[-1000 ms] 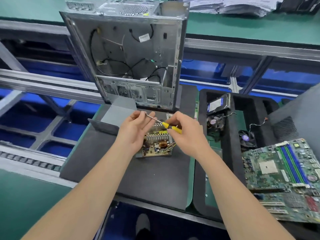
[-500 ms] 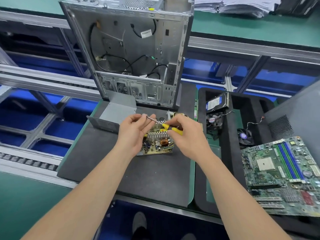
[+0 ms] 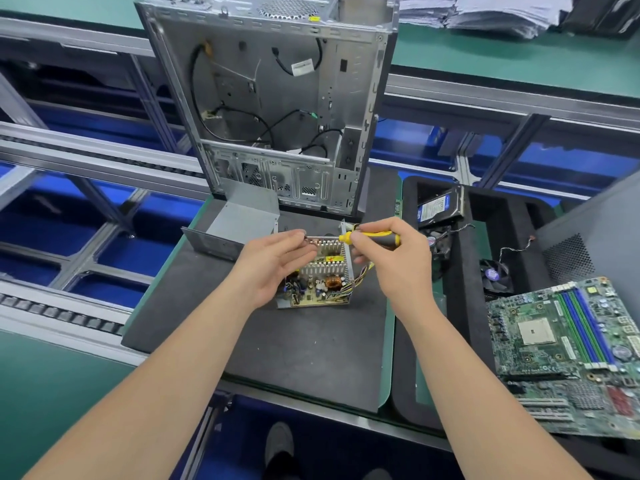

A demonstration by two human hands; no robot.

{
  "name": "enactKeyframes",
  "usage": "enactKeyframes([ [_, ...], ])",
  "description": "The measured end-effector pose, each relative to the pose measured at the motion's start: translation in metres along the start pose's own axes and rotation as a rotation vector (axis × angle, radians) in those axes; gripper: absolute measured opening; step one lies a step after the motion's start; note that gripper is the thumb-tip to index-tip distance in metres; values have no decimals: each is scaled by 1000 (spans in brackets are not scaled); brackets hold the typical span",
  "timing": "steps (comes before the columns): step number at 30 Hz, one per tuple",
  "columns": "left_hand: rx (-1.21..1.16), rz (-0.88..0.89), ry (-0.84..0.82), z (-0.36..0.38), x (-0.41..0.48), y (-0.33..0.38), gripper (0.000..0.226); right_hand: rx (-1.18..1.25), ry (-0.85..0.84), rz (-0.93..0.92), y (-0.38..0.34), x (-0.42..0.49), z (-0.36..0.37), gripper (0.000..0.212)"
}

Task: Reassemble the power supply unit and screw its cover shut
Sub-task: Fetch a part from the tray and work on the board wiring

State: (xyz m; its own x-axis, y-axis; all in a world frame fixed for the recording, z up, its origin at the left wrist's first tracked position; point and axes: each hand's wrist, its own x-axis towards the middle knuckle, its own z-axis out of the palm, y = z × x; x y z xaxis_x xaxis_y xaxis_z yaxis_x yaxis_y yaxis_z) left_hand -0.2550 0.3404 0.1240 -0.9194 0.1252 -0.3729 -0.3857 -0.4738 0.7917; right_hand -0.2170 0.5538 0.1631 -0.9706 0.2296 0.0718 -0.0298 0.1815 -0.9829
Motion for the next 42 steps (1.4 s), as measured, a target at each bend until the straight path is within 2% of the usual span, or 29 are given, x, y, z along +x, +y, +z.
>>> enactKeyframes([
  [4,215,37,-20,-9,-3,3,20,5,4,15,-1,1,1,11],
  [9,489,88,-45,-12,-8,14,22,9,15,48,-1,2,1,12],
  [11,716,231,35,-14,-7,15,22,13,16,51,-2,3,0,14],
  [13,1150,536,153,-21,-6,14,20,6,26,52,-3,5,-3,15],
  [14,1325,664,123,-24,-6,14,22,-3,30,52,-3,6,-4,16],
  [15,1458,726,32,-27,-6,13,28,-20,29,49,-4,7,-6,16],
  [17,1667,690,-160,-34,-4,8,54,-81,15,35,-4,9,-10,17],
  [20,1952,623,-243,-43,2,-2,89,-205,-14,6,-4,9,-14,20],
  [22,2077,599,-263,-44,5,-9,102,-294,-30,-16,-3,9,-15,22],
  [24,2118,612,-256,-43,8,-14,102,-351,-58,-25,-2,7,-14,23],
  [26,2064,626,-259,-44,10,-17,94,-384,-101,-38,1,4,-12,24],
  [30,1980,568,-372,-51,15,-13,85,-456,-169,-63,6,-3,-3,24],
  [36,1951,630,-422,-55,20,-6,71,-489,-288,-105,10,-15,17,27],
  [42,1955,595,-445,-53,21,-7,66,-567,-394,-239,14,-23,37,23],
])
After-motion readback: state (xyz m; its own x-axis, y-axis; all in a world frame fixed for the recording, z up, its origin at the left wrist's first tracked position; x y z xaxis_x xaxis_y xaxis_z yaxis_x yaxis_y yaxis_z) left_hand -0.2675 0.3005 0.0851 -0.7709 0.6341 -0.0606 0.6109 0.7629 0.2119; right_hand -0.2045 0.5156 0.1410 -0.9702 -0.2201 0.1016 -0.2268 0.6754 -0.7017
